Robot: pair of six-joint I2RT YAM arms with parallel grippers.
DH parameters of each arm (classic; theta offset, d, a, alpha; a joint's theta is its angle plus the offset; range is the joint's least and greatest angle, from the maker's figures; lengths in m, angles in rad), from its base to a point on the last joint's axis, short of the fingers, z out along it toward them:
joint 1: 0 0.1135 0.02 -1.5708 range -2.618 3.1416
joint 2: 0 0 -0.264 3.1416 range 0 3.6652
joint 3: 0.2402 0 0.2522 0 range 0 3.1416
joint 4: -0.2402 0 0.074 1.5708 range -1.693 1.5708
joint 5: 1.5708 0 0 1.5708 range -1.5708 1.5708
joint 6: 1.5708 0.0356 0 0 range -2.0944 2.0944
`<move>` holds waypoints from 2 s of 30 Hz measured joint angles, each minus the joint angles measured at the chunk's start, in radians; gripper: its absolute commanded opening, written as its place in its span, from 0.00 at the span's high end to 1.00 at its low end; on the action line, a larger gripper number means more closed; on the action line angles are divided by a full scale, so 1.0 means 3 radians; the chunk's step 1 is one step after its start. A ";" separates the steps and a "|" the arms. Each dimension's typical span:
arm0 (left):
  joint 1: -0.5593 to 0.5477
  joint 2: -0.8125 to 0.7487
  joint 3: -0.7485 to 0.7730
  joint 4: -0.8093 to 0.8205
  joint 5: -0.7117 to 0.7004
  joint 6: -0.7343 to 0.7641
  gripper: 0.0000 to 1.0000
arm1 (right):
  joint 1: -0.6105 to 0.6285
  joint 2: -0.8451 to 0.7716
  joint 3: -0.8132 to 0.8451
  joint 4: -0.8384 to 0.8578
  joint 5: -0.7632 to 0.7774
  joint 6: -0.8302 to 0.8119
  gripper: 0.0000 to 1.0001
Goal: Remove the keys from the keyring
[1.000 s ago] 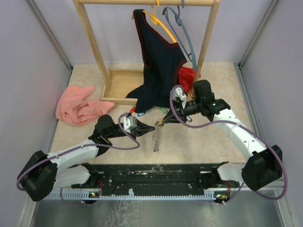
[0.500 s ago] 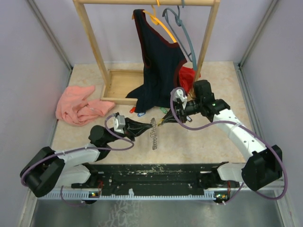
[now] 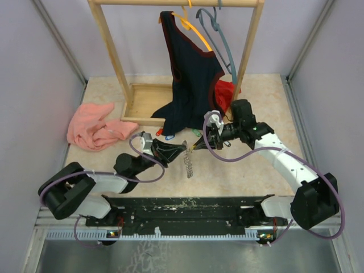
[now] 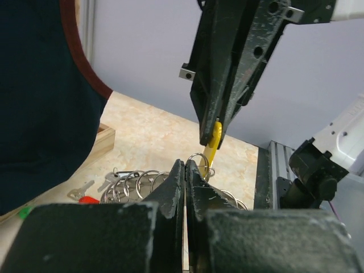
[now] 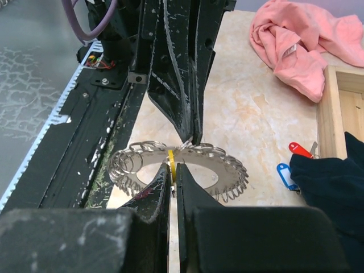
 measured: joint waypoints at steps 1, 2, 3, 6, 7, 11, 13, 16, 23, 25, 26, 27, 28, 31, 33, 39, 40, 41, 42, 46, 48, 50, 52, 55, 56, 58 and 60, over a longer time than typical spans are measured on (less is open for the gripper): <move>-0.0029 0.0024 0.0000 0.0000 -0.0070 0.0004 1.00 | 0.0008 0.0000 -0.0009 0.0013 0.0006 0.0014 1.00; -0.0070 0.0057 0.0000 0.0000 -0.0172 0.0006 1.00 | 0.0019 0.0000 -0.0033 0.0057 0.0024 0.0038 1.00; -0.0098 0.0080 0.0000 -0.0001 -0.0243 0.0011 1.00 | 0.0032 0.0000 -0.0055 0.0095 0.0043 0.0075 1.00; -0.0167 0.0111 -0.0017 -0.0003 -0.0486 0.0024 1.00 | 0.0056 0.0001 -0.0090 0.0200 0.0136 0.0173 1.00; -0.0181 0.0108 -0.0025 0.0000 -0.0568 0.0024 1.00 | 0.0058 0.0001 -0.0090 0.0237 0.0159 0.0200 1.00; -0.0202 0.0097 -0.0032 0.0000 -0.0787 -0.0003 1.00 | 0.0064 0.0001 -0.0092 0.0357 0.0235 0.0287 1.00; -0.0211 0.0086 -0.0033 0.0001 -0.0876 -0.0036 1.00 | 0.0066 0.0001 -0.0100 0.0448 0.0282 0.0341 1.00; -0.0217 0.0079 -0.0039 -0.0001 -0.0973 -0.0070 1.00 | 0.0066 0.0001 -0.0141 0.0549 0.0361 0.0426 1.00; -0.0249 0.0079 -0.0046 -0.0005 -0.1185 -0.0200 1.00 | 0.0131 0.0005 -0.0177 0.0662 0.0481 0.0477 1.00; -0.0259 0.0086 -0.0046 -0.0004 -0.1236 -0.0238 1.00 | 0.0158 0.0014 -0.0177 0.0675 0.0515 0.0477 1.00; -0.0264 0.0098 -0.0046 -0.0005 -0.1263 -0.0253 1.00 | 0.0168 0.0019 -0.0177 0.0679 0.0533 0.0477 1.00; -0.0268 0.0113 -0.0046 -0.0005 -0.1291 -0.0267 1.00 | 0.0177 0.0031 -0.0177 0.0679 0.0552 0.0479 1.00; -0.0276 0.0125 -0.0046 -0.0005 -0.1320 -0.0278 1.00 | 0.0183 0.0038 -0.0177 0.0679 0.0570 0.0481 1.00; -0.0296 0.0149 -0.0047 -0.0006 -0.1409 -0.0314 1.00 | 0.0203 0.0060 -0.0177 0.0680 0.0662 0.0507 1.00; -0.0310 0.0155 -0.0047 -0.0005 -0.1469 -0.0329 1.00 | 0.0220 0.0067 -0.0177 0.0685 0.0735 0.0552 1.00; -0.0350 0.0214 -0.0046 0.0013 -0.1612 -0.0384 1.00 | 0.0318 0.0150 -0.0223 0.0816 0.0827 0.0771 1.00; -0.0355 0.0234 -0.0046 0.0013 -0.1628 -0.0389 1.00 | 0.0333 0.0178 -0.0224 0.0828 0.0842 0.0815 1.00; -0.0356 0.0249 -0.0046 0.0013 -0.1638 -0.0390 1.00 | 0.0343 0.0215 -0.0223 0.0839 0.0867 0.0861 1.00; -0.0360 0.0263 -0.0046 0.0011 -0.1649 -0.0390 1.00 | 0.0341 0.0237 -0.0223 0.0841 0.0886 0.0903 1.00; -0.0362 0.0275 -0.0050 0.0014 -0.1677 -0.0345 1.00 | 0.0238 0.0273 -0.0223 0.0862 0.0885 0.1071 1.00; -0.0362 0.0275 -0.0069 0.0014 -0.1690 -0.0299 1.00 | 0.0155 0.0273 -0.0223 0.0894 0.0868 0.1128 1.00; -0.0362 0.0275 -0.0109 0.0015 -0.1703 -0.0230 1.00 | 0.0081 0.0273 -0.0223 0.0909 0.0860 0.1180 1.00; -0.0362 0.0275 -0.0159 0.0015 -0.1701 -0.0130 0.98 | 0.0046 0.0273 -0.0223 0.0927 0.0861 0.1191 1.00; -0.0346 0.0275 -0.0251 0.0017 -0.1684 0.0006 0.81 | 0.0027 0.0273 -0.0210 0.0870 0.0837 0.1115 1.00; -0.0334 0.0272 -0.0290 0.0017 -0.1673 0.0045 0.77 | 0.0024 0.0273 -0.0197 0.0785 0.0825 0.1016 1.00; -0.0295 0.0247 -0.0403 0.0017 -0.1634 0.0081 0.68 | 0.0014 0.0299 -0.0100 0.0468 0.0829 0.0729 1.00; -0.0233 0.0179 -0.0544 0.0015 -0.1554 0.0122 0.61 | 0.0004 0.0374 0.0057 0.0155 0.0907 0.0439 1.00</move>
